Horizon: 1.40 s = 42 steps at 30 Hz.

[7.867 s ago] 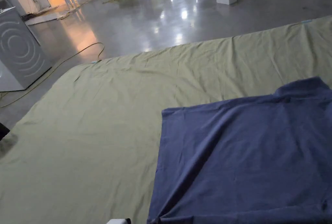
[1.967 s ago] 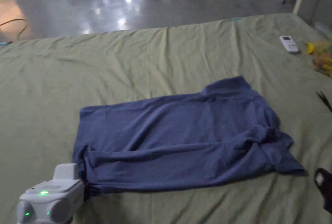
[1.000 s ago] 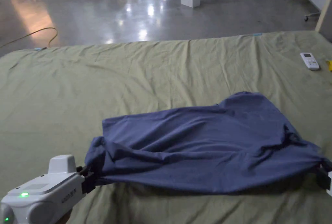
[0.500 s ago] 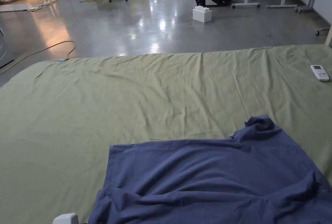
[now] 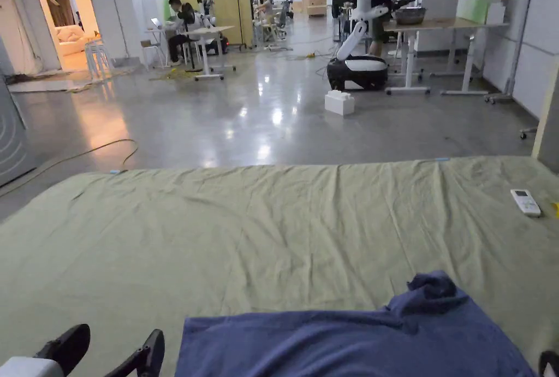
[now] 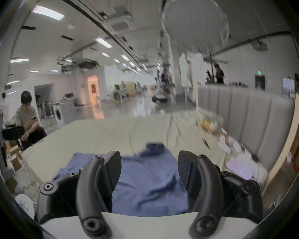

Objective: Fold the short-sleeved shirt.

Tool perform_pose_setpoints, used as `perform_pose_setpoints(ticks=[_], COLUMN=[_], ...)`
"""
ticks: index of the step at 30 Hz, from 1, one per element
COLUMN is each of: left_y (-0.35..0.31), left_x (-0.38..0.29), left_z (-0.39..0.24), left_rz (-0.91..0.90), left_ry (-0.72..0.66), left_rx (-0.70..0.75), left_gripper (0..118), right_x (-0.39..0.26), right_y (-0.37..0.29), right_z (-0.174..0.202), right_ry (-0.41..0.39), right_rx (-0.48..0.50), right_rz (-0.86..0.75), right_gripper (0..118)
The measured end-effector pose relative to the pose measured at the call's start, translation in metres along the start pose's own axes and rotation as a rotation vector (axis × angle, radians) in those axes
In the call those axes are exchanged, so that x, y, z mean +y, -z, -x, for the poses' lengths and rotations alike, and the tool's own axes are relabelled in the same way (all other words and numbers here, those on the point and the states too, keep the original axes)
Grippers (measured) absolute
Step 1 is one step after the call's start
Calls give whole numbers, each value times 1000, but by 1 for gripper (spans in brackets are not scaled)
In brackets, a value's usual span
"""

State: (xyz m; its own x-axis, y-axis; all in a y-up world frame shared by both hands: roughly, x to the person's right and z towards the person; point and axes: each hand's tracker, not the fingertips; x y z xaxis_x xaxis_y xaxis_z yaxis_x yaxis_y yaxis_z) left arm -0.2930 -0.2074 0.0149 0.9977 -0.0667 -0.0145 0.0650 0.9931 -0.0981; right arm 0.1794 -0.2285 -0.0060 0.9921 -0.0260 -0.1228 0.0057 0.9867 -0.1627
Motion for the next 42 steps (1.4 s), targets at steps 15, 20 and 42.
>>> perform_pose_setpoints(ticks=[15, 20, 42], left_y=[-72, -80, 99], left_x=[30, 27, -41], left_z=[-37, -44, 25], left_rz=[-161, -122, 315], left_ry=[17, 72, -344], left_rx=[-35, -51, -102], left_gripper=[4, 0, 27], right_x=[15, 17, -16], right_y=[-49, -46, 11], right_z=[58, 62, 34], right_ry=[-136, -127, 67], right_rx=[111, 111, 88], right_rz=[-183, -161, 67], right_gripper=[10, 0, 0])
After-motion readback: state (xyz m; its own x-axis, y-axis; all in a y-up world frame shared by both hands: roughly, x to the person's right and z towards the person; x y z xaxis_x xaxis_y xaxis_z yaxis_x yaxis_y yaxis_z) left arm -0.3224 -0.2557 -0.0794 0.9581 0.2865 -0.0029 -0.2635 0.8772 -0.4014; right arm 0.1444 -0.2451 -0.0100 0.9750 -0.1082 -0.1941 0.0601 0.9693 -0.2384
